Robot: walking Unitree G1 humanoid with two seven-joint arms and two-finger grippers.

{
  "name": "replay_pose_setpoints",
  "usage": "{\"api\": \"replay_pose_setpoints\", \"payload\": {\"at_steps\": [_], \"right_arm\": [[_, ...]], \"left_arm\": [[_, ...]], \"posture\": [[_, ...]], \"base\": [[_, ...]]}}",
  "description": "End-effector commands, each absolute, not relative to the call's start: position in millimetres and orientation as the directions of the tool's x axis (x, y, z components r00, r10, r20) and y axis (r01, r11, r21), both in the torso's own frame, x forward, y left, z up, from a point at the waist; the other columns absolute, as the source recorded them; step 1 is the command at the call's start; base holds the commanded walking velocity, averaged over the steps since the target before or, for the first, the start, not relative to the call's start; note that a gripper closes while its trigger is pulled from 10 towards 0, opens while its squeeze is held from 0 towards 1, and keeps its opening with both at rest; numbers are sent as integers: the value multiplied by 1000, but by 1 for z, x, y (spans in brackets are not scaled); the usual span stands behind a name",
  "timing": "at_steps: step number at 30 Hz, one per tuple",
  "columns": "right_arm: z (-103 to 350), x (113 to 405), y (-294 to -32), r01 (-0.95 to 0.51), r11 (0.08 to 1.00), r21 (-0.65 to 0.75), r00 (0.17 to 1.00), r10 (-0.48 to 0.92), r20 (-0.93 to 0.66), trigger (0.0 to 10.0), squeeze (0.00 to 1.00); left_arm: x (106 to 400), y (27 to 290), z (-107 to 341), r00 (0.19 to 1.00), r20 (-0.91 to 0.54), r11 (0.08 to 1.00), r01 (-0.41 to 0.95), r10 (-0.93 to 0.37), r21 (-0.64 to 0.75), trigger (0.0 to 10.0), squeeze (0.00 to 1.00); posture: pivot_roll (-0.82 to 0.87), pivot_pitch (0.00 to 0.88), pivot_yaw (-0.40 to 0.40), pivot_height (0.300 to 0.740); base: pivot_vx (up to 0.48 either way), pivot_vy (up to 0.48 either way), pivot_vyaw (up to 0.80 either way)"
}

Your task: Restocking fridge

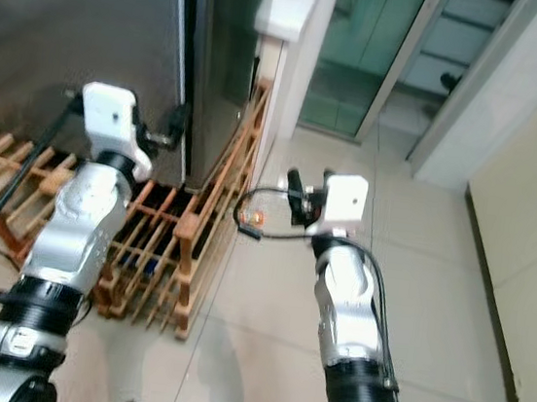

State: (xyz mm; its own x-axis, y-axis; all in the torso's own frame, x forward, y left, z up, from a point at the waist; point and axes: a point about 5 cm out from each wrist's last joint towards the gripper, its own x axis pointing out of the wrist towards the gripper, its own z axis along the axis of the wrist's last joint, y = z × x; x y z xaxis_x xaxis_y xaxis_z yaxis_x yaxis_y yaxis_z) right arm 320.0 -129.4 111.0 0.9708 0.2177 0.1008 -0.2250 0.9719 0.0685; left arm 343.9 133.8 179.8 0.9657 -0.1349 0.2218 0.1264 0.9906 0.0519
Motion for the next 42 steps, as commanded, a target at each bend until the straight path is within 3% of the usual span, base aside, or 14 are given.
{"api": "replay_pose_setpoints", "payload": {"at_steps": [1,12,17,21,22,24,28,33,42], "right_arm": [[110,321,-136,-195,978,73,977,187,99,10000,0],[105,320,-134,-215,974,65,975,209,81,10000,0],[106,314,-136,-209,976,66,975,203,87,10000,0],[113,282,-157,-168,985,39,975,160,154,10000,0],[113,282,-157,-168,985,39,975,160,154,10000,0],[115,246,-179,-136,990,-31,972,139,189,10000,0],[118,234,-189,-88,996,-21,978,90,189,10000,0],[120,247,-170,-115,993,-3,976,113,185,10000,0],[145,283,-169,-106,994,-36,958,112,264,10000,0]], "left_arm": [[345,126,185,965,210,985,135,-155,105,10000,0],[370,102,203,968,200,985,133,-152,105,10000,0],[363,124,191,973,177,984,129,-149,122,10000,0],[318,164,155,975,160,987,148,-156,56,10000,0],[318,164,155,975,160,987,148,-156,56,10000,0],[275,182,140,983,150,992,116,-107,-49,10000,0],[257,173,139,984,133,990,128,-119,-60,10000,0],[270,142,164,947,237,966,244,-218,-85,10000,0],[288,135,190,935,289,964,245,-206,-107,10000,0]], "posture": [[17,0,-62,740],[8,0,-67,740],[-13,0,-51,740],[4,0,-65,740],[4,0,-65,740],[8,0,-72,740],[7,0,-72,740],[10,0,-65,740],[-3,0,-48,740]], "base": [[0,0,0],[0,0,0],[0,0,0],[0,0,0],[0,0,0],[0,0,0],[0,0,0],[288,0,0],[480,0,0]]}}
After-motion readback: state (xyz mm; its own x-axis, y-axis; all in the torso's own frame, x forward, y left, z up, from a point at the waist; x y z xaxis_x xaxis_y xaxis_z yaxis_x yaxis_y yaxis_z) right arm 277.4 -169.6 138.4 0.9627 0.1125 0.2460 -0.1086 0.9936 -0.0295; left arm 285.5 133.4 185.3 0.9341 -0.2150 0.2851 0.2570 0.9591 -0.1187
